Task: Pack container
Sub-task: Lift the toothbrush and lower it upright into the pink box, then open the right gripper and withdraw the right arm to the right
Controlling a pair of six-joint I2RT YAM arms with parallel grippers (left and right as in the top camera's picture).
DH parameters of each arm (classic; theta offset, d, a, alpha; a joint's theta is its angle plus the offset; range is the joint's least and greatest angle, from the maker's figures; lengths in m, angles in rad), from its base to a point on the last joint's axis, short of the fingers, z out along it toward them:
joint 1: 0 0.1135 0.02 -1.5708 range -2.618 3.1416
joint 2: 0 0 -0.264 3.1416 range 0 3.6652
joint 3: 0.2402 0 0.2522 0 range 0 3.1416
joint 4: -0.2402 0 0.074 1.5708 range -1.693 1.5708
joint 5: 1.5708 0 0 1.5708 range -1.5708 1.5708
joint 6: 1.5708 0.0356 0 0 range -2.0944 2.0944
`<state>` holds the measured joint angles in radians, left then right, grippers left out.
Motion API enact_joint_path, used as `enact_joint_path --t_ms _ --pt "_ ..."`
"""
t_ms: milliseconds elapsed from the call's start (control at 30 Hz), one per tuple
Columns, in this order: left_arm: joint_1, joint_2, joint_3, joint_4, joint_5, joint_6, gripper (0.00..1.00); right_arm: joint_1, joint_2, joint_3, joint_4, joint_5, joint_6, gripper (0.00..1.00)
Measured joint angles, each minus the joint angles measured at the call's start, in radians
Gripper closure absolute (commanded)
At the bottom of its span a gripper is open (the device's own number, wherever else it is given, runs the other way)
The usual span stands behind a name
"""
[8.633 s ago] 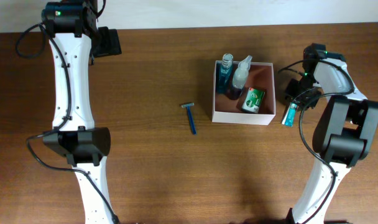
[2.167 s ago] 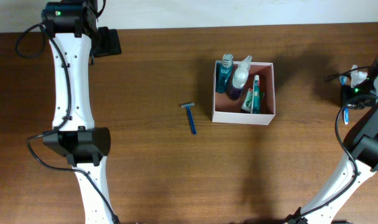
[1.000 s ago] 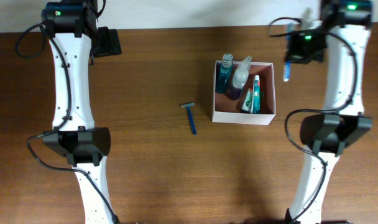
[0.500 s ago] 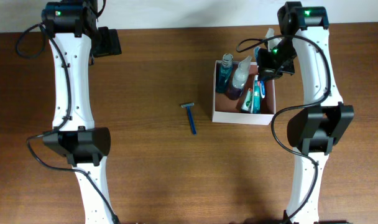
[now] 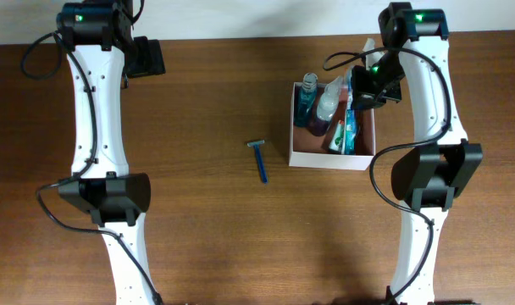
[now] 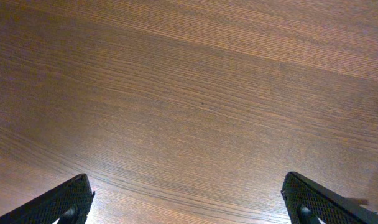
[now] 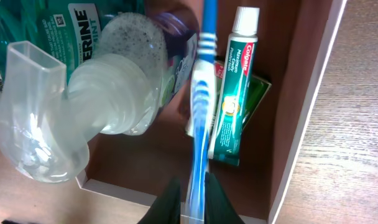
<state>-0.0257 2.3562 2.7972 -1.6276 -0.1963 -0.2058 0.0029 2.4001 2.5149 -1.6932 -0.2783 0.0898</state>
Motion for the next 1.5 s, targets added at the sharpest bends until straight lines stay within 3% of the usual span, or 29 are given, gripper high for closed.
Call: enact_joint_path --t_ms 200,600,667,733,800,900,1500 --pt "0.0 0.0 0.0 0.0 0.0 0.0 0.01 0.0 0.0 0.0 0.0 0.003 0.007 0.78" --pt "0.0 0.0 0.0 0.0 0.0 0.0 0.01 -0.028 0.0 0.0 0.045 0.045 0.008 0.73" --pt "0.0 0.0 0.0 0.0 0.0 0.0 0.01 -0.047 0.0 0.0 0.061 0.046 0.013 0.59" --pt "0.0 0.0 0.0 0.0 0.0 0.0 0.01 -0.069 0.0 0.0 0.076 0.05 0.016 0.56" --pt "0.0 0.0 0.0 0.0 0.0 0.0 0.01 -0.094 0.0 0.0 0.097 0.051 0.019 0.46" --pt "0.0 0.0 0.0 0.0 0.0 0.0 0.01 -0.134 0.0 0.0 0.13 0.052 0.022 0.01" --pt "0.0 0.0 0.0 0.019 0.0 0.0 0.01 -0.621 -0.003 -0.027 0.124 0.085 0.019 0.01"
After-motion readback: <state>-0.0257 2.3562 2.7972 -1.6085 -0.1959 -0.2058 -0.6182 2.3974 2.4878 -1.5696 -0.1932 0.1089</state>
